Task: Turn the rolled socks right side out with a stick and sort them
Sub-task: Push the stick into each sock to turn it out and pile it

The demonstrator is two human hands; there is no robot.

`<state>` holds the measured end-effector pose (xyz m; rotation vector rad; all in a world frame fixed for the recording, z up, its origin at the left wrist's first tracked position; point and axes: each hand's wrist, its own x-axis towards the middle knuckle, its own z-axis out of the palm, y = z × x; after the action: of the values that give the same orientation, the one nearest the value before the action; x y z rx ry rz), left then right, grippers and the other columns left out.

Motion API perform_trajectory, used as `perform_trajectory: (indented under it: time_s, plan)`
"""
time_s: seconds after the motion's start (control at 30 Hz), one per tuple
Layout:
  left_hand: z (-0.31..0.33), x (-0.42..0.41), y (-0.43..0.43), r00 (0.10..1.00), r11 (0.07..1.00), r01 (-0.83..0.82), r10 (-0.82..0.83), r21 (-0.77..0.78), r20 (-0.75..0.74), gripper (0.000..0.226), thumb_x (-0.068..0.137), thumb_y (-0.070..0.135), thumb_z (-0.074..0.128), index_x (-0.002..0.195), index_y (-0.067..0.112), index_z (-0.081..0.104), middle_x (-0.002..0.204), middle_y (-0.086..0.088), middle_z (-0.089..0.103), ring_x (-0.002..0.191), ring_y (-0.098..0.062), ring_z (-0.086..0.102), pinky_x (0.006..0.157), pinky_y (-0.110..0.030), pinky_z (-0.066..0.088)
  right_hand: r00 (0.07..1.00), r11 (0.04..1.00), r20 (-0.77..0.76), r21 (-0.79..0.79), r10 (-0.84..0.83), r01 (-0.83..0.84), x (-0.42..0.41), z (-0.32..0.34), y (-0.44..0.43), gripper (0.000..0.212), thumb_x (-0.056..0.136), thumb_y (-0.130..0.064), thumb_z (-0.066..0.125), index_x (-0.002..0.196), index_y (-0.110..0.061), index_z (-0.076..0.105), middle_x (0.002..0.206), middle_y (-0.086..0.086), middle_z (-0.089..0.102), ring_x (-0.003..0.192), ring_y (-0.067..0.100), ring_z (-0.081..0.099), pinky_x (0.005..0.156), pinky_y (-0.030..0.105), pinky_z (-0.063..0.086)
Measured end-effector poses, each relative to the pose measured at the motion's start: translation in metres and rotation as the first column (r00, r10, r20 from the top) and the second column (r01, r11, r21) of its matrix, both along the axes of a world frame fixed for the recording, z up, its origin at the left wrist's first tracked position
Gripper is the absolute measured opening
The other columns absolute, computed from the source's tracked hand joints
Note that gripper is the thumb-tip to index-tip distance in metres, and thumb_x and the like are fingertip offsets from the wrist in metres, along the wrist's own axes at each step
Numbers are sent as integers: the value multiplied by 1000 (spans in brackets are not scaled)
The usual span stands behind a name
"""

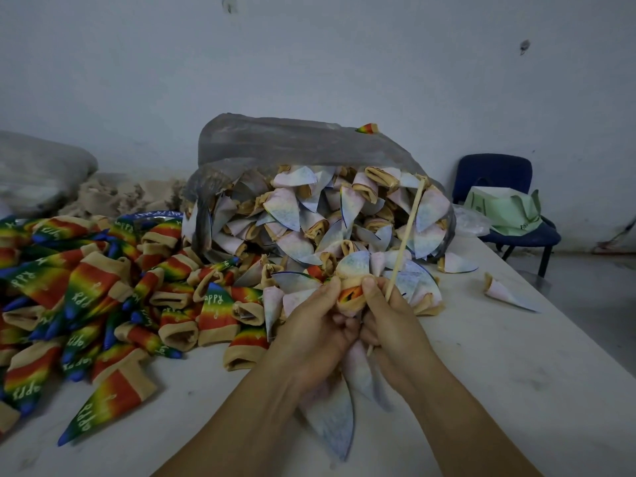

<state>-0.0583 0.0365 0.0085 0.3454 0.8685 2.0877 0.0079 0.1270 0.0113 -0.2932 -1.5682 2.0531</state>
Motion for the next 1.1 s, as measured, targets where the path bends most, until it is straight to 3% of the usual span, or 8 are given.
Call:
perform_trajectory:
  time_s: [0.13,0.23,0.3,0.4,0.53,0.8,0.97,1.1]
  plan:
    - [-5,1,2,976,993,-94,77,-74,-206,46,86,22,64,126,-1,59,114,-24,66,96,-24,65,75,-26,54,1000,998,10,-66,17,-17,4,0,7,26,99,-31,43,93,-9,55,43,-6,32,35,2,25,36,15,26]
    - [-7,4,1,957,986,-124,90,-108,-278,41,86,23,64,119,0,64,112,-24,69,98,-30,69,83,-33,57,999,1000,46,14,-23,22,2,-2,6,25,97,-36,45,93,-15,57,51,2,51,44,11,48,45,21,42]
    - [-10,5,2,956,979,-157,118,-128,-269,37,88,23,62,118,1,66,114,-22,69,107,-31,68,93,-38,55,985,974,93,190,-143,123,1,-5,6,23,96,-41,45,91,-23,58,76,7,66,71,14,65,66,27,54]
    - [-11,8,3,977,983,-164,150,-80,-154,32,90,18,59,116,0,66,112,-20,71,104,-28,69,89,-33,57,928,784,0,536,-373,315,-1,-7,3,27,91,-49,38,79,-27,49,78,6,58,70,8,57,62,16,44]
    - [-6,11,5,989,988,-147,147,-39,-13,39,94,19,55,124,-6,60,115,-22,69,100,-24,70,83,-30,58,882,615,-92,683,-462,394,-4,-10,-1,34,88,-53,30,80,-24,47,77,0,54,71,13,55,61,27,44]
    - [6,10,2,991,1000,-15,17,-21,131,58,87,26,56,138,-3,51,139,-24,54,122,-29,55,99,-37,47,929,804,-39,489,-368,339,-7,-9,-4,26,95,-45,38,77,-32,51,69,-9,61,68,-7,57,57,7,42]
    - [3,4,4,983,990,-132,124,54,132,51,84,18,59,131,-1,55,131,-22,61,119,-31,58,105,-43,46,958,877,55,420,-283,235,-8,-11,-4,33,87,-58,34,85,-34,57,79,-11,64,74,-7,59,64,8,42]
    - [-2,-2,2,959,965,-259,252,-41,-126,16,97,15,54,105,11,66,102,-11,73,87,-19,71,72,-29,57,972,871,61,459,-227,175,-6,-12,-4,43,83,-59,35,95,-28,62,85,-10,68,80,-7,61,67,9,45]
